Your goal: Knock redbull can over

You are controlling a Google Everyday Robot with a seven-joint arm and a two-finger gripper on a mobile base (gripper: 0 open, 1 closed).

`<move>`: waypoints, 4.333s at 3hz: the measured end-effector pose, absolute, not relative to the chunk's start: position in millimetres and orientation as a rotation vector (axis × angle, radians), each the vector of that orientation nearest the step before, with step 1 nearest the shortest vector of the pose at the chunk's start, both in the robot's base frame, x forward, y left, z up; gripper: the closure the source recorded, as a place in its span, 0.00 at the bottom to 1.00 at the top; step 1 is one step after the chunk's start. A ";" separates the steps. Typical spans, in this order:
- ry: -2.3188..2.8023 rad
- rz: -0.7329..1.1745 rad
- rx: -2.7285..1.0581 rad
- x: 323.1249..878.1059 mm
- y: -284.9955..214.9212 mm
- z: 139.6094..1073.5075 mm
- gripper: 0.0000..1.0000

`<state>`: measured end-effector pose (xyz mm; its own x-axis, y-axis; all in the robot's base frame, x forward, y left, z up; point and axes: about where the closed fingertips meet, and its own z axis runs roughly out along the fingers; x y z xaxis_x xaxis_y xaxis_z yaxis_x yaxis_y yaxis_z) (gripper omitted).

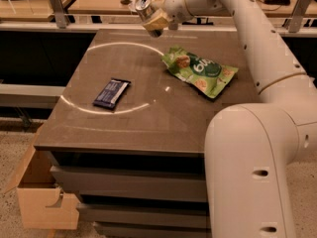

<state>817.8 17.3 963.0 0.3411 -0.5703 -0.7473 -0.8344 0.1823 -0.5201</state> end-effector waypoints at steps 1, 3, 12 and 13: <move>1.173 0.138 -1.845 782.8 13.4 963.9 1.00; 1.124 0.154 -2.035 762.7 30.7 943.2 1.00; 1.260 -0.062 -2.282 728.3 5.3 925.0 0.00; 1.420 -0.142 -1.958 725.2 -47.2 980.9 0.00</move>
Offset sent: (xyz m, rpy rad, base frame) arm -0.0233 -0.0014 0.0098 -0.1956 -0.1089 0.1167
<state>725.2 -47.2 980.9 0.3921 -0.8688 -0.3025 -0.7915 -0.1510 -0.5922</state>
